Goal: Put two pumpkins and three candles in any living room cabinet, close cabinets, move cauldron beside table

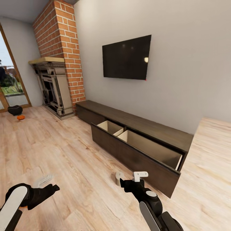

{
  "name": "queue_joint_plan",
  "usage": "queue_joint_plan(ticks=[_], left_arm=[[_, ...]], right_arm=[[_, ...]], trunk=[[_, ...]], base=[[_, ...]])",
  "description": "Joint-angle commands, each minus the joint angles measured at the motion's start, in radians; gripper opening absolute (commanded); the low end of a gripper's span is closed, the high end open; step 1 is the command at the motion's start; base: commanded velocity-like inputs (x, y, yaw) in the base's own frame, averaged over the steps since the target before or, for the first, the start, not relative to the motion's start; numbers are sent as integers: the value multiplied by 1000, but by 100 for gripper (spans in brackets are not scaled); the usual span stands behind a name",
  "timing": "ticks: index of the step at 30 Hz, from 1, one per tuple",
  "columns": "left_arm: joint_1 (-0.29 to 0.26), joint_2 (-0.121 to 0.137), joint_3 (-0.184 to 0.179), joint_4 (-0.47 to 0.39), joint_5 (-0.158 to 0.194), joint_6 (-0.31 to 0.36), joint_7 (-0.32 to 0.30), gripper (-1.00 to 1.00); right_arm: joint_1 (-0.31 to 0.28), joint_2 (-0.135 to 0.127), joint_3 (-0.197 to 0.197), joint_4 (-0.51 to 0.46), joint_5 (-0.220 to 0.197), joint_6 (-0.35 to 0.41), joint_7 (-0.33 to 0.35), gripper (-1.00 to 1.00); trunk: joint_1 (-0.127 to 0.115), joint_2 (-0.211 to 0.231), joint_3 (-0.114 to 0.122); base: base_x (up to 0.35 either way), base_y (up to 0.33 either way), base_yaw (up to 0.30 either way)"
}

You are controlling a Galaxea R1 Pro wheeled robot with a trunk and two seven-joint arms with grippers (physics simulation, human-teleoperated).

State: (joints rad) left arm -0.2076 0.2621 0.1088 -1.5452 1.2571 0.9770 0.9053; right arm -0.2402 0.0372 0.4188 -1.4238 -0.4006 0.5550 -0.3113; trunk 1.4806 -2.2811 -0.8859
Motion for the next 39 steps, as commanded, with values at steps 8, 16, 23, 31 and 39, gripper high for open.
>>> queue_joint_plan(ticks=[8, 16, 23, 31, 39], left_arm=[[-1, -1, 1, -1, 10, 3, 10, 100], [-1, -1, 0, -1, 10, 3, 10, 100], [-1, -1, 0, -1, 10, 3, 10, 100], [-1, -1, 0, -1, 10, 3, 10, 100], [-1, 0, 0, -1, 10, 3, 10, 100]], right_arm=[[-1, -1, 2, -14, -10, 2, -9, 100], [-1, -2, 3, -20, -10, 2, -9, 100], [-1, -2, 3, -21, -10, 2, -8, 100], [-1, -1, 5, -21, -12, 2, -8, 100], [-1, -1, 4, -20, -16, 3, -8, 100]], trunk=[[0, 0, -1], [0, 0, -1], [0, 0, 3], [0, 0, 4], [0, 0, 4]], base=[[0, -115, 156], [54, -4, 17], [194, 0, 169], [15, 0, 40], [-13, 6, 205]])
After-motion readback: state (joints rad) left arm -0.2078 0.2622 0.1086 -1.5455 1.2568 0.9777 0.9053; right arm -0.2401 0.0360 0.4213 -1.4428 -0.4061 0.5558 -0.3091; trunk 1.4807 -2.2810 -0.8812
